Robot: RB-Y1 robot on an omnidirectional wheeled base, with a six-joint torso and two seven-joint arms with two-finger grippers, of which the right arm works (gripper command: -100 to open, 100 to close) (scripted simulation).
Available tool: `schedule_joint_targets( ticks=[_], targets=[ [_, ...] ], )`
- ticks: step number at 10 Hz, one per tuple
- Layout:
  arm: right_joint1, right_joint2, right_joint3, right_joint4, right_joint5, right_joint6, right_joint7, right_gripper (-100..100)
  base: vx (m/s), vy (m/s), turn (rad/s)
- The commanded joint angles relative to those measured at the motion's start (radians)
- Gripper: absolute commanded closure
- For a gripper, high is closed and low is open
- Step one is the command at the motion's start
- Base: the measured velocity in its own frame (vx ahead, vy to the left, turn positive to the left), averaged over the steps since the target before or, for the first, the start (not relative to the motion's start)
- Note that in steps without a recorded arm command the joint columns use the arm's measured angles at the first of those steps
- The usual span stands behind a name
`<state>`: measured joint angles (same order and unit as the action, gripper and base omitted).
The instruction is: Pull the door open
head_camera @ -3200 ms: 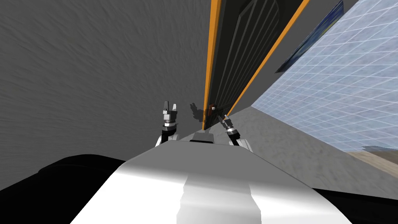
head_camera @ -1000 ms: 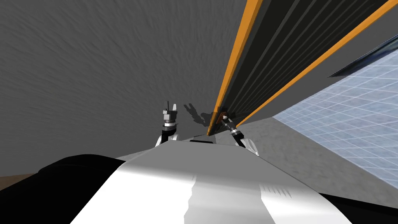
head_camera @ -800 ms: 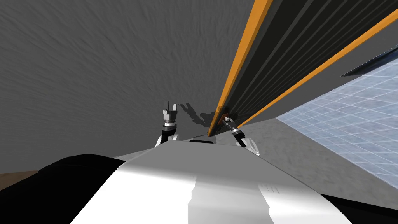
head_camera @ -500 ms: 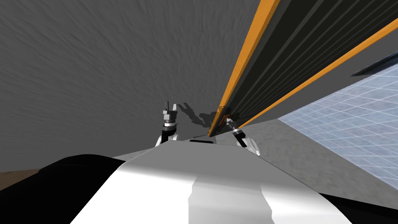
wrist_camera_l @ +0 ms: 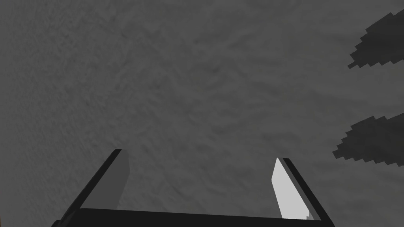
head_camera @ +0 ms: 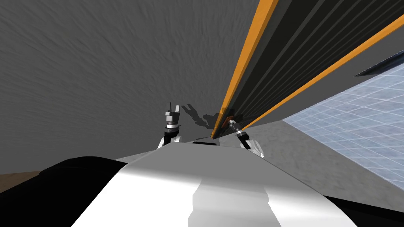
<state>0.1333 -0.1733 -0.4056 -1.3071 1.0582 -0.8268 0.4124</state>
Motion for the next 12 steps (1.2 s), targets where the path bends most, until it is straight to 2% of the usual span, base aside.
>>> schedule_joint_targets(
  ticks=[1, 3, 12],
  targets=[
    [-0.002, -0.003, 0.008, 0.001, 0.022, 0.023, 0.031, 100, -0.030, -0.036, 0.105],
    [-0.004, -0.006, 0.016, 0.003, 0.042, 0.043, 0.057, 100, -0.063, -0.054, 0.104],
    [-0.017, -0.028, 0.068, 0.012, 0.181, 0.186, 0.247, 100, -0.069, -0.055, 0.109]
  ],
)
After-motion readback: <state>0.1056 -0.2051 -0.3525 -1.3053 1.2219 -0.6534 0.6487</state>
